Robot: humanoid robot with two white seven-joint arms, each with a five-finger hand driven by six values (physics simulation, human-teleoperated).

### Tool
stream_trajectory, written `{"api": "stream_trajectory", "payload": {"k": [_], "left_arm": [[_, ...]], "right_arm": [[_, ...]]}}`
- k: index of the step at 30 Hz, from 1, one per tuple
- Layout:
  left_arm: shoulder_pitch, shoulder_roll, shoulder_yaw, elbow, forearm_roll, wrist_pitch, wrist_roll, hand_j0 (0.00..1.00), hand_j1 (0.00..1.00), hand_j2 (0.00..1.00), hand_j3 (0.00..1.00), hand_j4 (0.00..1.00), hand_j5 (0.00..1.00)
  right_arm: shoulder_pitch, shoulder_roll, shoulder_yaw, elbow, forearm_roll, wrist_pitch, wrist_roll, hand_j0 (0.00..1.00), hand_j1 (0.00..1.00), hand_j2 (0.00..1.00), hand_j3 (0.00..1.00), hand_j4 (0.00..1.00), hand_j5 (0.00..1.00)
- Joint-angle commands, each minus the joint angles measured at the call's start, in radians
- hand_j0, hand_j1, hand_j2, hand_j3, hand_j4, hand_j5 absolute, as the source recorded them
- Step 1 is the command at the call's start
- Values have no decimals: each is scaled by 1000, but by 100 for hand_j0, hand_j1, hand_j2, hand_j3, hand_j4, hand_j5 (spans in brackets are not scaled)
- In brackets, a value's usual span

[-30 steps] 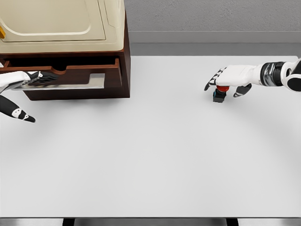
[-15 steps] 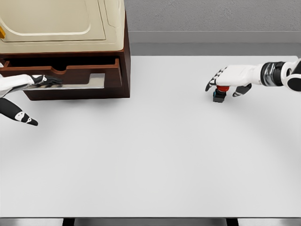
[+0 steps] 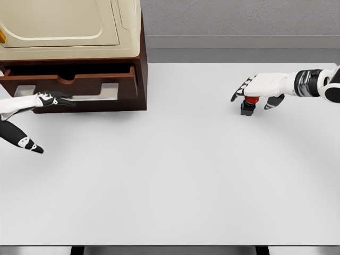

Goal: Open the cabinet drawer with left arm, and place a switch into the drawer with right arm

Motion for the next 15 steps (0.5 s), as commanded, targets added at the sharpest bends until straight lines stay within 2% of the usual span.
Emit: {"api": "stream_trajectory", "payload": {"k": [1, 8, 15], "left_arm": [[0, 11, -10, -10, 18, -3, -5, 100, 100, 100, 100, 100, 100], [0, 51, -16, -10, 38, -43, -5, 100, 100, 100, 100, 100, 100], [0, 89, -71, -10, 51, -115, -5, 100, 100, 100, 100, 100, 100]], "right_arm": [[0, -1, -1, 0, -3, 2, 0, 87, 87, 87, 87, 87, 87], [0, -1, -1, 0, -3, 2, 0, 88, 88, 88, 88, 88, 88], [0, -1, -1, 0, -3, 2, 0, 87, 87, 87, 87, 87, 87]]}}
